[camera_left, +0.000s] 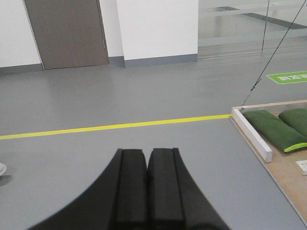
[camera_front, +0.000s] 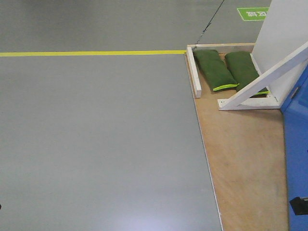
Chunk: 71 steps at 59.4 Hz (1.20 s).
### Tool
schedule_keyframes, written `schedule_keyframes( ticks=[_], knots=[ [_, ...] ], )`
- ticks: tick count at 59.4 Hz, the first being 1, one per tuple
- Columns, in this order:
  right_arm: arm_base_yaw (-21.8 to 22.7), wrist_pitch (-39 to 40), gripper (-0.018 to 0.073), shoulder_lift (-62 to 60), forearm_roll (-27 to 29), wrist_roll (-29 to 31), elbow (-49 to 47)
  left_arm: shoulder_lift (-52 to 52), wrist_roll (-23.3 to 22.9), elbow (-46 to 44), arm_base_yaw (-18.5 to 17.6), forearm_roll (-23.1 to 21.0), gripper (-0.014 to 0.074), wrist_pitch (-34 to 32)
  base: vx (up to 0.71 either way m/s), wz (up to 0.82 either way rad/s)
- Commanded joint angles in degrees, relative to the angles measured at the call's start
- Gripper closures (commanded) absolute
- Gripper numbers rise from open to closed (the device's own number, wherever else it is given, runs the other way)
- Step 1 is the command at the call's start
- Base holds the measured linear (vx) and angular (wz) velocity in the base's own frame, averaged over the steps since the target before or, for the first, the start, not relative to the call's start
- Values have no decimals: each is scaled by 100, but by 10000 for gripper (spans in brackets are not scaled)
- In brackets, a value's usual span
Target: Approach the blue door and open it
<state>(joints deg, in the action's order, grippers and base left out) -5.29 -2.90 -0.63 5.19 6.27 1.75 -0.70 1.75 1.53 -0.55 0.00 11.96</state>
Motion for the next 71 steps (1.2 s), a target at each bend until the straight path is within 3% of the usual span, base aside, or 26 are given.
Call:
schedule_keyframes(
  ticks=[1, 42, 58, 71],
  knots=[
    [37, 473, 567, -87, -11, 22, 109, -79, -18, 34, -39, 0, 526, -481, 0, 0],
    [37, 680, 567, -87, -31, 22, 67, -79, -18, 34, -39, 0, 526, -481, 0, 0],
    [37, 972, 567, 95, -31, 22, -765, -79, -18, 34, -39, 0, 526, -481, 0, 0],
    [37, 841, 567, 1384, -31, 22, -2296, -79, -18, 34, -39, 0, 526, -481, 0, 0]
  ],
)
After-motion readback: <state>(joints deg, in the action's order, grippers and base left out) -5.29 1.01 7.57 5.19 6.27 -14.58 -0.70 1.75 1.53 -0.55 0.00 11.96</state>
